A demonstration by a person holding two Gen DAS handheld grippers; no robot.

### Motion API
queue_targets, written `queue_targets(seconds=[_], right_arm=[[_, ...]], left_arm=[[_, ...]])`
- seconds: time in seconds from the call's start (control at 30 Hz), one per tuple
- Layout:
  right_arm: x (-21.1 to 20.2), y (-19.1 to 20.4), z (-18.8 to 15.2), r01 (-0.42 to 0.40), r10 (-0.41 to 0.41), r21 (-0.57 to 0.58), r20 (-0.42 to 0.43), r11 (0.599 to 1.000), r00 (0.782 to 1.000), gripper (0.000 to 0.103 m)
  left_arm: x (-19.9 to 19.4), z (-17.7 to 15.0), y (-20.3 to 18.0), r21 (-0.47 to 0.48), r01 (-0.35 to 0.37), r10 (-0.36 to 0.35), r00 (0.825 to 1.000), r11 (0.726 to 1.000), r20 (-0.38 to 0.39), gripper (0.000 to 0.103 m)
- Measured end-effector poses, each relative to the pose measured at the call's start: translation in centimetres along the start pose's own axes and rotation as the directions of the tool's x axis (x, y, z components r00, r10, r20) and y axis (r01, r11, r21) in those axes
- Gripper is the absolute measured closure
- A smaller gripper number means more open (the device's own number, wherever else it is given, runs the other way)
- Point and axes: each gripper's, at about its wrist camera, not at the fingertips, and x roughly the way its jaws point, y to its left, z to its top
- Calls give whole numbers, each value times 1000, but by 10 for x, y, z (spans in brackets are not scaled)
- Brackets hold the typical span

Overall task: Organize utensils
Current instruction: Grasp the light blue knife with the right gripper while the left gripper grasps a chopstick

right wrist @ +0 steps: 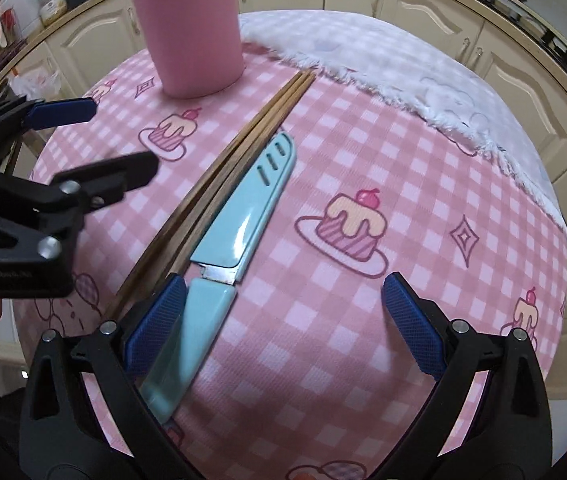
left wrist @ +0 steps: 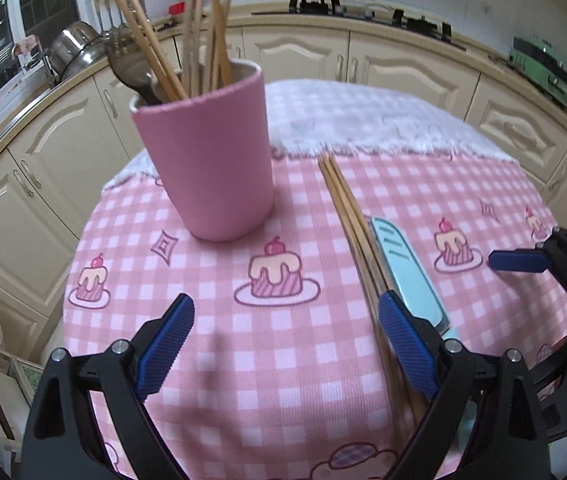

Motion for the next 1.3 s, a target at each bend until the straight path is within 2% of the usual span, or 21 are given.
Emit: queue_targets(seconds=[0.07,0.27,0.47,0.83,0.9,1.03,1.1,1.17,1.27,1.3], right_arm=[[1,0,-1,12,-12,-21,-2,1000,1000,7],[1,-22,0,29,-29,20,-13,999,999,7],[1,-31,2,18,-17,46,-16,999,1000,7],[4,-36,15,-3,2,89,4,996,1000,7],[6,-34,19,-3,3,90,4,996,1000,7],[8,-31,29,-9,8,94,1,996,1000,7],[11,-30,33,-18,19,107,-5,994,1000,13],[15,-28,38,-9,11,108,-16,994,1000,18],[18,-25,46,12,-10,99,-24,995,1000,24],[19,-25,48,13,-11,96,-26,995,1000,28]], left_arm=[[6,-1,-3,15,-3,3,1000,1000,-16,12],[23,2,-10,53,-17,19,999,998,-51,12],[28,9,-14,59,-1,4,998,998,-57,12],[48,21,-8,47,-18,21,997,999,-80,12],[49,25,-6,40,-7,11,996,999,-86,15],[51,35,-6,45,7,-3,996,999,-92,31],[54,41,-9,56,13,-8,995,998,-96,35],[56,46,-11,68,32,-25,994,997,-102,45],[60,52,-14,82,44,-35,993,996,-110,47],[63,54,-15,85,49,-39,992,995,-116,47]])
